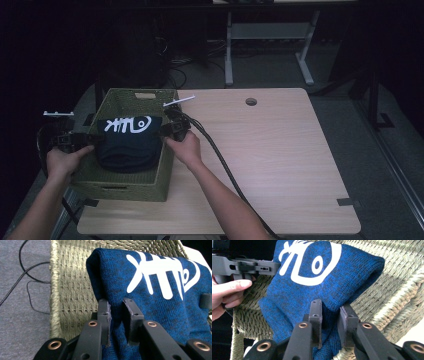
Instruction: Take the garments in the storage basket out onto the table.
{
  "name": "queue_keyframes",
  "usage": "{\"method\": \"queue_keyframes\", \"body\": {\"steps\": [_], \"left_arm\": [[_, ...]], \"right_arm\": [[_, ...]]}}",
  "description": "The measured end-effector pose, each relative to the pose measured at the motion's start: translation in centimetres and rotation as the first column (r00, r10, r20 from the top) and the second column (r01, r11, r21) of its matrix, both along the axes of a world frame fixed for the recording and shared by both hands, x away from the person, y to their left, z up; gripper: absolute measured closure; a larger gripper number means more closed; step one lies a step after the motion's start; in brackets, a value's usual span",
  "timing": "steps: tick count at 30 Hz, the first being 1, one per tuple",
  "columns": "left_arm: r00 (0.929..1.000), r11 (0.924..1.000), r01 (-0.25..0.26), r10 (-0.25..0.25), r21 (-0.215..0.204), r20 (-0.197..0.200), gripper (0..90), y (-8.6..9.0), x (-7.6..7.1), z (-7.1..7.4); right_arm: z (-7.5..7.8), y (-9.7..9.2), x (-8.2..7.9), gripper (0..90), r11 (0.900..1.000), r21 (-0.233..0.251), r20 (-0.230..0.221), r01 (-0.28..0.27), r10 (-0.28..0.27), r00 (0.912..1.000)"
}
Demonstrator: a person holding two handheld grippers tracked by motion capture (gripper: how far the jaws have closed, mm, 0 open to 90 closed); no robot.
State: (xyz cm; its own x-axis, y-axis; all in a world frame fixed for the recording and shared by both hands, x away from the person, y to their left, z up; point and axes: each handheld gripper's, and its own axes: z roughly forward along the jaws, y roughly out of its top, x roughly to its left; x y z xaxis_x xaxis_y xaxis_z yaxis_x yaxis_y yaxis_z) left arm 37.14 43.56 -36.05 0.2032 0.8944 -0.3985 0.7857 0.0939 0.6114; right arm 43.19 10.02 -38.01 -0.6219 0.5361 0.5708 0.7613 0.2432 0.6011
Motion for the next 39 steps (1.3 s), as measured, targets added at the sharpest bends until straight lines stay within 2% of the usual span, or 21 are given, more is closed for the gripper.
{"method": "queue_keyframes", "body": {"steps": [4,6,12,13,22,30,39], "left_arm": [[0.9999,0.9997,-0.012,0.012,0.023,-0.005,73.5,0.1,0.2,-0.2],[0.9999,1.0,-0.003,0.003,0.006,-0.012,70.1,0.1,0.2,-0.4],[0.9995,0.9994,-0.011,0.01,0.031,0.03,66.7,-0.2,0.1,0.1],[0.9993,0.9995,-0.011,0.01,0.03,0.035,66.7,-0.3,0.0,0.3],[0.9978,0.9996,-0.004,0.002,0.029,0.066,66.2,-0.7,-0.4,0.9],[0.9931,0.9997,0.007,-0.01,0.025,0.117,65.3,-1.3,-2.1,2.1],[0.986,0.999,-0.003,-0.004,0.045,0.167,62.6,-2.5,-4.7,3.5]], "right_arm": [[0.3,0.1,-0.2,68.8,1.0,-0.005,0.011,0.003,-0.003,0.9999],[0.6,0.0,-0.3,65.8,0.9998,-0.008,0.025,0.02,-0.02,0.9995],[1.2,-0.5,-0.3,65.4,0.9993,-0.009,0.042,0.037,-0.037,0.9985],[1.3,-0.6,-0.4,65.4,0.9991,-0.006,0.053,0.043,-0.043,0.9977],[2.1,-1.7,-0.4,63.8,0.9991,0.025,0.056,0.033,-0.035,0.9978],[3.1,-2.9,-0.6,60.8,0.9982,0.059,0.071,0.014,-0.018,0.9973],[3.5,-5.0,-0.6,56.4,0.9955,0.095,0.07,-0.003,-0.003,0.9976]]}}
